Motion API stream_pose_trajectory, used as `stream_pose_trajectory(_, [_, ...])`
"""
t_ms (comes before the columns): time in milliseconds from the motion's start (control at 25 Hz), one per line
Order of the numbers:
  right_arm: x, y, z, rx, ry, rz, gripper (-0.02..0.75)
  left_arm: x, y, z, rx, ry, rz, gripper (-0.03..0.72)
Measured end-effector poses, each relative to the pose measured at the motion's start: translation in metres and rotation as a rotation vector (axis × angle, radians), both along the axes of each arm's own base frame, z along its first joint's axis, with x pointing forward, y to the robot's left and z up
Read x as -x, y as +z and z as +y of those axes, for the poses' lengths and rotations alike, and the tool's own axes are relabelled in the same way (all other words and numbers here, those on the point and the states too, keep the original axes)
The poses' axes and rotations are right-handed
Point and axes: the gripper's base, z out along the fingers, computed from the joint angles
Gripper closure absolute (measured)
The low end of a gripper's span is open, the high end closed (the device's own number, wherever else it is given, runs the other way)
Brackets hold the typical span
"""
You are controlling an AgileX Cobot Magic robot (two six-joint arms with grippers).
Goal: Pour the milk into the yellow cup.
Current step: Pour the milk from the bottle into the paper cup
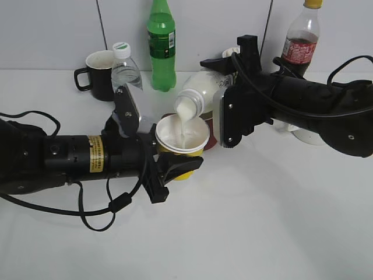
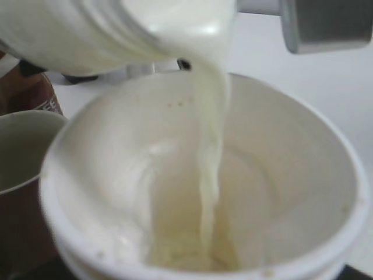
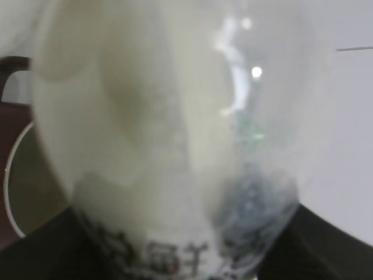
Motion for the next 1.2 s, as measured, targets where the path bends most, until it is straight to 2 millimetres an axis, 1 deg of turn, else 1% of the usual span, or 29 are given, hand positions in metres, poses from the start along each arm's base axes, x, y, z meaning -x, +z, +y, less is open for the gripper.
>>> stream_pose_trajectory(520, [-0.0005, 0.0022, 0.0001, 0.018, 0.005, -0.052, 0.299, 0.0003, -0.0001, -0.0001, -0.002, -0.004, -0.001, 0.343])
stream_pose_trajectory(1200, [-0.0011, 0.0025, -0.0004, 0.018, -0.002, -0.057, 0.299, 0.0003, -0.0001, -0.0001, -0.002, -0.004, -0.001, 0.344])
